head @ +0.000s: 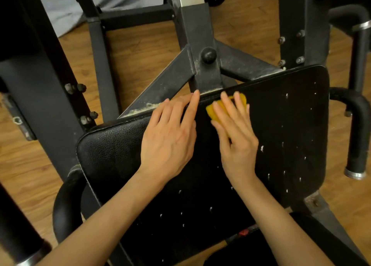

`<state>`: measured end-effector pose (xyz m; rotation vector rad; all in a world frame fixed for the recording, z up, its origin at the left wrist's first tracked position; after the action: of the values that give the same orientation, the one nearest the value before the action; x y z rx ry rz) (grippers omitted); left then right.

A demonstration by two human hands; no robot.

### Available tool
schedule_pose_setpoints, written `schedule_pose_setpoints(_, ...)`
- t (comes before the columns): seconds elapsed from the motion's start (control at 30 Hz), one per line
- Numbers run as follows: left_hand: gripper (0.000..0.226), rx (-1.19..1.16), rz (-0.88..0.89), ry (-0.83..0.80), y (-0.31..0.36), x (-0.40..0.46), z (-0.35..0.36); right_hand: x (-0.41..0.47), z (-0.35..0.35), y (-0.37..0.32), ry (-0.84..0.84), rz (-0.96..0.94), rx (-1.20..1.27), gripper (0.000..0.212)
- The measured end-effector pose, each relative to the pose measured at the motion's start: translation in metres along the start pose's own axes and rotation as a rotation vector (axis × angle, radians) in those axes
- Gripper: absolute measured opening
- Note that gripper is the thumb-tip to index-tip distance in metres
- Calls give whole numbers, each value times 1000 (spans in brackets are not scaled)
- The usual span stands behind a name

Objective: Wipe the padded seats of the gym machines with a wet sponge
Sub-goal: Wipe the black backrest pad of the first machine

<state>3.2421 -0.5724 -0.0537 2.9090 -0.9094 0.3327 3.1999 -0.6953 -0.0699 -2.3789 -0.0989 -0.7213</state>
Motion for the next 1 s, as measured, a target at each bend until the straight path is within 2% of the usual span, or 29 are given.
schedule_pose_setpoints(0.1, 55, -15, 12, -9, 1, -1, 0, 5, -2, 3, 23, 38, 30, 39)
schedule_pose_setpoints(0.27, 56, -35, 25, -25, 1, 1, -2, -76, 4, 15, -30, 43, -56, 42)
schedule_pose_setpoints(0.43, 59, -71, 77, -13, 7, 4, -6, 11, -16, 21, 123, 96, 65, 38)
schedule_pose_setpoints(0.5, 60, -62, 136, -23, 23, 12, -5, 16, -19, 26, 119, 96, 58, 39)
schedule_pose_setpoints(0.67, 58, -47, 260, -24, 70, 46, 0, -68, -19, 46, 52, 174, -8, 40)
schedule_pose_setpoints(0.77, 58, 6, 264, -22, 75, 56, 9, -11, -34, 58, 140, 200, 53, 38)
schedule_pose_setpoints(0.87, 59, 34, 269, -30, 74, 55, 16, 34, -48, 65, 208, 211, 14, 38)
schedule_pose_setpoints(1.0, 61, 18, 275, -30, 75, 54, 16, -49, -37, 74, 150, 265, 20, 42)
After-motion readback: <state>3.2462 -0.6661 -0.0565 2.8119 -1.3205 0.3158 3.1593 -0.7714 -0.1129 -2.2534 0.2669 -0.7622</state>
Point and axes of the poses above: each hand's wrist, its own x-axis towards the middle knuckle, its own z-axis out of the palm, y = z × x, the point moved 7 cm from there along x, towards the middle knuckle, and after that the axes turned 10 degrees about -y, right-handed, at the moved point
